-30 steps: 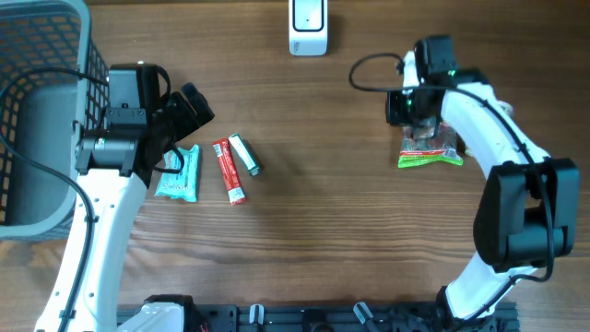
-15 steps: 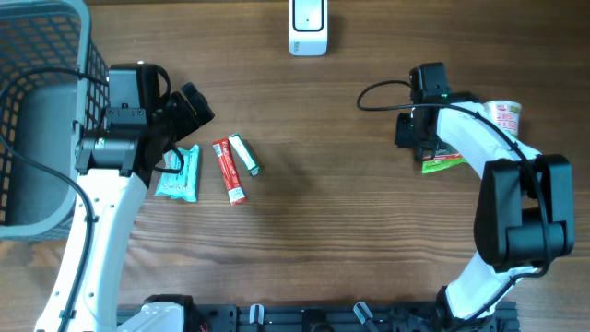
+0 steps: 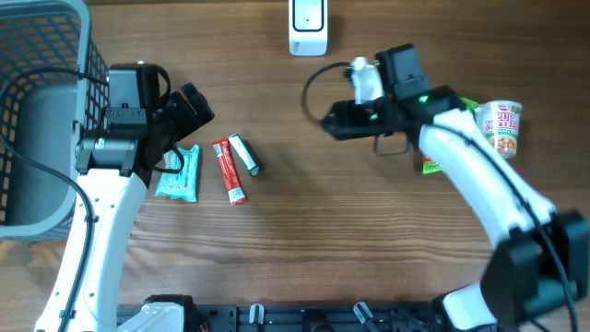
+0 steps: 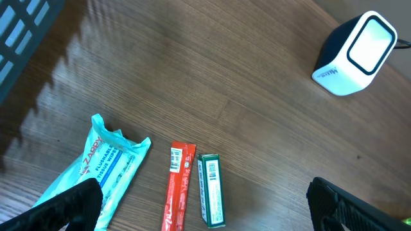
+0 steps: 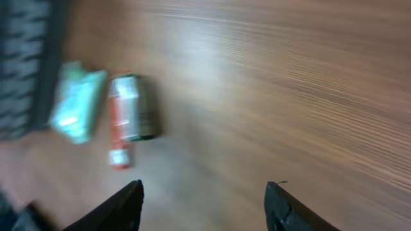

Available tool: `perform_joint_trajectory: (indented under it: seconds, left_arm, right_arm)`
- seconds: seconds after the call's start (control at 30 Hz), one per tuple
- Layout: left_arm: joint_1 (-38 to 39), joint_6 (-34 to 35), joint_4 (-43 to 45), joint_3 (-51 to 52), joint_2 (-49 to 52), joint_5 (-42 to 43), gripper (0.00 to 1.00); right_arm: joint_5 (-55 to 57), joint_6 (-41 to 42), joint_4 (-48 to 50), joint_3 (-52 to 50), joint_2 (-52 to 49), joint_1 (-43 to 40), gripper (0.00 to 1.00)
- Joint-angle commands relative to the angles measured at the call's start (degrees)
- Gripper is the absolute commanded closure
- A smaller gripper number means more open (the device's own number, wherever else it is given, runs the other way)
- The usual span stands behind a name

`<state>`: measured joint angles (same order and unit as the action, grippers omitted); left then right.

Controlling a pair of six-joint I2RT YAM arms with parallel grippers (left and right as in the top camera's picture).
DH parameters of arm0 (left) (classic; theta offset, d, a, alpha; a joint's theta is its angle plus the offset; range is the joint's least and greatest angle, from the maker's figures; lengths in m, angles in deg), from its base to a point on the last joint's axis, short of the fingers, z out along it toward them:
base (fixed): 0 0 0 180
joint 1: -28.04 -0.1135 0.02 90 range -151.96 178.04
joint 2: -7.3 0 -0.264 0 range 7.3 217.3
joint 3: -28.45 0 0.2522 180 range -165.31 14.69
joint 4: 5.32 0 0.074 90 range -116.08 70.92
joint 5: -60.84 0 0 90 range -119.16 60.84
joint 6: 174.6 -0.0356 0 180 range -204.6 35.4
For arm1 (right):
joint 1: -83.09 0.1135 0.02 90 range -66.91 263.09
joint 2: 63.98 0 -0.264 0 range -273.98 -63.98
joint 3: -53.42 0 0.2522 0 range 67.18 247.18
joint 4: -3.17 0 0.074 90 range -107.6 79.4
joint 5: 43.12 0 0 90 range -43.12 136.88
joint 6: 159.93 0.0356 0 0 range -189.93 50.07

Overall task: Scan the item barcode
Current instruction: 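Reach the right gripper left and grasp the green box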

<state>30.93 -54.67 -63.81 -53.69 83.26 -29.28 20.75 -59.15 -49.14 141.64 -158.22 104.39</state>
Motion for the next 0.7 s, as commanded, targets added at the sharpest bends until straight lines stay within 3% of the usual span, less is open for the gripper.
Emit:
perform_joint_trajectory:
  seconds: [0.0, 0.13, 0.3, 0.43, 0.67]
  left_arm:
    - [-0.1, 0.5, 0.1, -0.5, -0.2, 0.2, 0.00]
    - [-0.1, 0.5, 0.1, -0.5, -0.2, 0.2, 0.00]
    - [-0.1, 0.5, 0.1, -0.5, -0.2, 0.2, 0.00]
    - [-0.1, 0.5, 0.1, -0.5, -0.2, 0.2, 0.00]
    - [-0.1, 0.5, 0.1, -0.5, -0.2, 0.2, 0.00]
  right_arm:
    - [2.2, 5.7, 0.0, 0.9, 2.3, 5.0, 0.35]
    - [3.7, 9.0, 3.4, -1.0, 0.8, 7.9, 0.34]
    - [3.7, 11.6, 18.8, -9.6, -0.8, 11.0, 0.33]
    - [5.8, 10.3, 30.4, -14.8, -2.3, 14.3, 0.27]
    - [14.9, 10.2, 38.0, -15.2, -7.7, 20.2, 0.14]
